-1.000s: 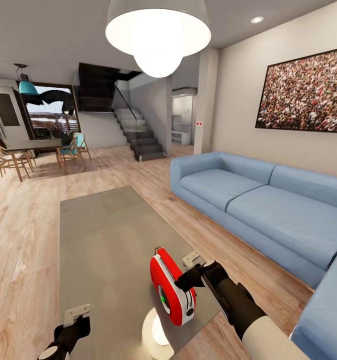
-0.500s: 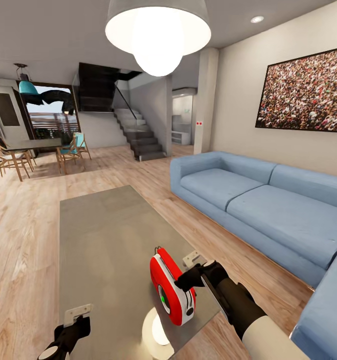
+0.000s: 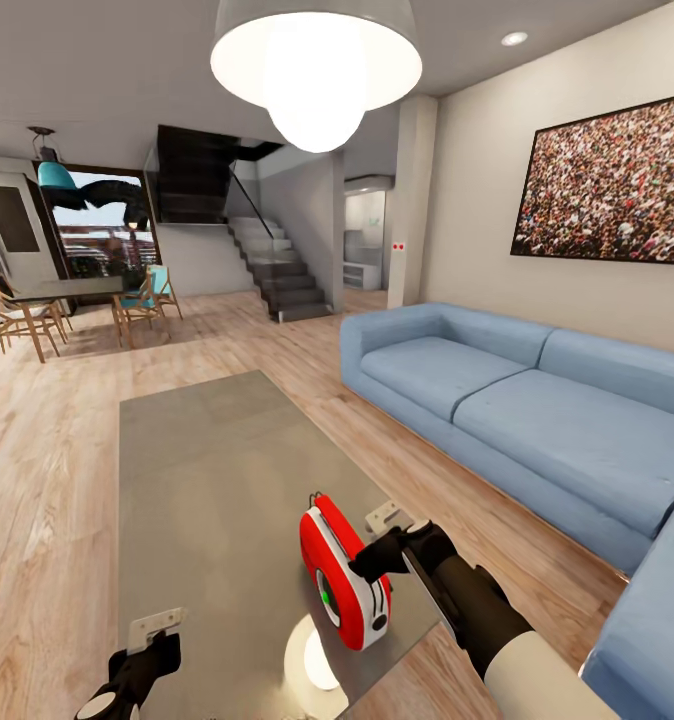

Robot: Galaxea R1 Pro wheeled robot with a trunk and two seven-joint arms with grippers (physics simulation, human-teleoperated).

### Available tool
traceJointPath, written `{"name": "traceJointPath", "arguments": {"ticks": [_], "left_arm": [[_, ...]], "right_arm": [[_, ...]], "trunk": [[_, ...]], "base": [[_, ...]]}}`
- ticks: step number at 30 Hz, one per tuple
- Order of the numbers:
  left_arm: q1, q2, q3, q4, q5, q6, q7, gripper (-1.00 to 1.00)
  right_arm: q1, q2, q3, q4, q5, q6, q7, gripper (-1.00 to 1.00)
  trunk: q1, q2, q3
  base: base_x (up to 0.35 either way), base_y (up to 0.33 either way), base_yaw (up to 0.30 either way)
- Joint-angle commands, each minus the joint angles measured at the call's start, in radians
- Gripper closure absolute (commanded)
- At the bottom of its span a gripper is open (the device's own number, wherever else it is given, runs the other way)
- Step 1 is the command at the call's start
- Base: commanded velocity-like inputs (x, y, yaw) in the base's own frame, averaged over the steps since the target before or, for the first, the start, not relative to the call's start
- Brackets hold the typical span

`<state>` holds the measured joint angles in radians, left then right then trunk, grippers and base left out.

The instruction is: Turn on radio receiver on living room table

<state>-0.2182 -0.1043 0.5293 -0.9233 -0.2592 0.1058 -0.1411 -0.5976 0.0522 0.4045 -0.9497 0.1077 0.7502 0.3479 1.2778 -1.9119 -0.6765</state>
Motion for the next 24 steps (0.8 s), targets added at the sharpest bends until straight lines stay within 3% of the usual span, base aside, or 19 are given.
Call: {"name": "traceJointPath", "arguments": {"ticks": [1,9,10,24], "left_arm": [[0.000,0.000,0.000,0.000,0.000,0.000,0.000,1.00],[0.000,0.000,-0.001,0.000,0.000,0.000,0.000,1.00],[0.000,0.000,-0.001,0.001,0.000,0.000,0.000,1.00],[0.000,0.000,-0.002,0.001,-0.001,0.000,0.000,1.00]], "right_arm": [[0.001,0.000,0.001,0.002,-0.001,0.001,0.000,1.00],[0.001,0.000,0.001,0.002,-0.001,0.001,0.000,1.00],[0.001,0.000,0.001,0.002,-0.001,0.001,0.000,-1.00],[0.001,0.000,0.002,0.002,-0.002,-0.011,0.000,-1.00]], "trunk": [[0.004,-0.007,-0.003],[0.008,-0.014,-0.007],[0.008,-0.014,-0.007],[0.008,-0.014,-0.007]], "base": [[0.000,0.000,0.000],[0.000,0.000,0.000],[0.000,0.000,0.000],[0.000,0.000,0.000]]}}
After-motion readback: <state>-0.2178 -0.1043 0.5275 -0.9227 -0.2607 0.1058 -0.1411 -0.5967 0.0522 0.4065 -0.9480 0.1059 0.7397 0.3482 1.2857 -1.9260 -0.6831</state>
